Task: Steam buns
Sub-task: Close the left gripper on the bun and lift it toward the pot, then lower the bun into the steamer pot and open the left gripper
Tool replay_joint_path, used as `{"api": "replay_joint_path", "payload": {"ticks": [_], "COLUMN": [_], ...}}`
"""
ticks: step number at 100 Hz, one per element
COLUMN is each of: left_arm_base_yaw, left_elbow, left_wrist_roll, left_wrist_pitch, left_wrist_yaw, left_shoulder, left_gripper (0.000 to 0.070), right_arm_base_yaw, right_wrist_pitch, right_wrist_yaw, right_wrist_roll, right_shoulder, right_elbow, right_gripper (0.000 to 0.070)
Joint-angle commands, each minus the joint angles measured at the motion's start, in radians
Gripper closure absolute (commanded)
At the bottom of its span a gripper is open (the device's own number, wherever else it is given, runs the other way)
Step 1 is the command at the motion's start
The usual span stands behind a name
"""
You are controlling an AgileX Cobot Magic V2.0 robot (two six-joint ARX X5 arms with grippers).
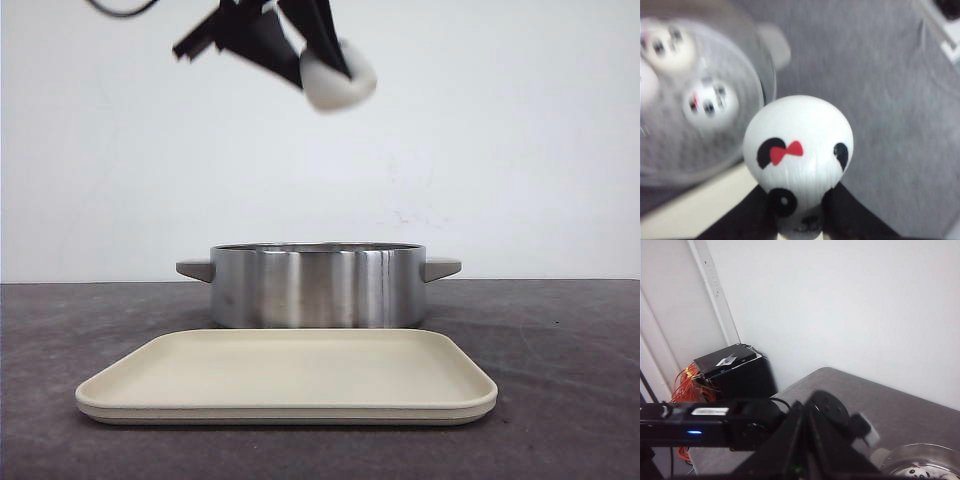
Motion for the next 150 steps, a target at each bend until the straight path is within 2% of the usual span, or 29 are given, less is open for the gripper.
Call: {"api": "replay_joint_path", "payload": {"ticks": [1, 15, 55, 97, 112, 118, 129, 138, 150], "left_arm_base_yaw": [0.005, 0.044, 0.15, 0.184, 0.186, 0.186, 0.19, 0.195, 0.202], "left_elbow": [0.032, 0.033, 0.033, 0.034, 0.034, 0.034, 0.034, 0.034, 0.034], "left_wrist_roll": [0.04, 0.043, 0.042, 0.042, 0.043, 0.046, 0.047, 0.05, 0.05], "left_wrist_pitch": [0.04, 0.105, 0.114, 0.156, 0.167, 0.167, 0.163, 0.161, 0.159], "left_wrist_yaw": [-0.025, -0.04, -0.039, -0.03, -0.032, -0.037, -0.042, -0.043, -0.042], "left_shoulder": [0.015, 0.032, 0.235, 0.376, 0.383, 0.384, 0.386, 0.387, 0.387], "left_gripper": [0.07, 0.07, 0.07, 0.07, 0.0697, 0.0646, 0.0499, 0.0436, 0.0301], "right_arm_base_yaw": [0.013, 0.013, 0.013, 0.013, 0.013, 0.013, 0.013, 0.013, 0.013], "right_wrist_pitch": [0.007, 0.01, 0.018, 0.018, 0.017, 0.018, 0.019, 0.022, 0.026], "right_wrist_yaw": [0.003, 0.003, 0.003, 0.012, 0.042, 0.056, 0.06, 0.06, 0.063], "right_wrist_roll": [0.005, 0.003, 0.003, 0.004, 0.004, 0.004, 0.004, 0.004, 0.004], "right_shoulder": [0.009, 0.009, 0.01, 0.01, 0.01, 0.01, 0.01, 0.01, 0.01], "right_elbow": [0.021, 0.021, 0.021, 0.021, 0.021, 0.021, 0.021, 0.021, 0.021], "right_gripper": [0.0697, 0.0697, 0.0697, 0.0697, 0.0697, 0.0697, 0.0697, 0.0697, 0.0697]}}
